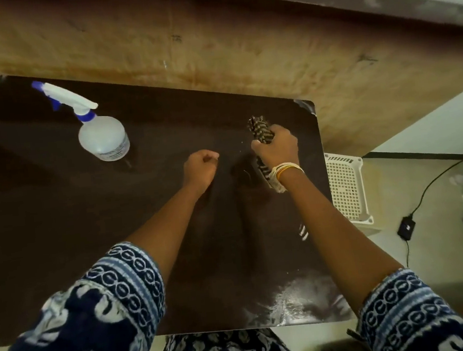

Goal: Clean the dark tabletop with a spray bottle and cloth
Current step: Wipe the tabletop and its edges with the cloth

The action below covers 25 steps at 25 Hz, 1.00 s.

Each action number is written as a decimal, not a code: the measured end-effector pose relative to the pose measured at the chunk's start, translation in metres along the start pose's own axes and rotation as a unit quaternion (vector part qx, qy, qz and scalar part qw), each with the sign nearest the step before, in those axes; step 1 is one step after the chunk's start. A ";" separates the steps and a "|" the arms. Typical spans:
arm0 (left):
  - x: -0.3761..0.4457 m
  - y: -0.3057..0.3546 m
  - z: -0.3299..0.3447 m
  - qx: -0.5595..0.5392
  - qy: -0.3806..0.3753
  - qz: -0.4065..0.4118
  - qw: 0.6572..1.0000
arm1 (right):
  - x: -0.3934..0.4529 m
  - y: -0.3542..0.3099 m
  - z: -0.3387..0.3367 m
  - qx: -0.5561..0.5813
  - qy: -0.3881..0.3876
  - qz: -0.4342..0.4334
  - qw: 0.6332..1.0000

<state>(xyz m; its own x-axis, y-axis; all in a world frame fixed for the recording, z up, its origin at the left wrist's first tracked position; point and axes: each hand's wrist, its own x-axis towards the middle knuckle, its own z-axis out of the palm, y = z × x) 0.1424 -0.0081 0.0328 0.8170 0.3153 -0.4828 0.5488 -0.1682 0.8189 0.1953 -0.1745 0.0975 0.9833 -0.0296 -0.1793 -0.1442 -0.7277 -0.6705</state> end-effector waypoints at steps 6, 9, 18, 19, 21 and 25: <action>0.029 -0.012 0.001 0.221 0.094 0.171 0.956 | 0.022 0.052 0.038 -0.230 -0.083 -0.093 0.965; 0.046 -0.029 -0.002 0.303 0.123 0.223 0.918 | 0.006 0.079 0.086 -0.288 -0.096 -0.135 0.943; 0.057 -0.062 0.004 0.404 0.135 0.240 0.872 | 0.148 0.088 0.071 -0.311 -0.016 -0.133 0.941; 0.057 -0.061 0.003 0.400 0.139 0.240 0.873 | 0.158 0.090 0.067 -0.312 -0.004 -0.115 0.943; 0.056 -0.060 0.003 0.394 0.148 0.241 0.874 | 0.162 0.082 0.074 -0.303 0.016 -0.064 0.951; 0.056 -0.062 0.004 0.386 0.151 0.248 0.876 | 0.140 0.015 0.134 -0.292 -0.020 -0.086 0.952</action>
<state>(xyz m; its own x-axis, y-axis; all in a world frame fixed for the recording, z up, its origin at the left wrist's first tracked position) 0.1552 0.0165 -0.0463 0.9688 0.2371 0.0717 0.1908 -0.8989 0.3944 0.3159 -0.0975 -0.0342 0.9800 0.1418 -0.1393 0.1157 -0.9768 -0.1801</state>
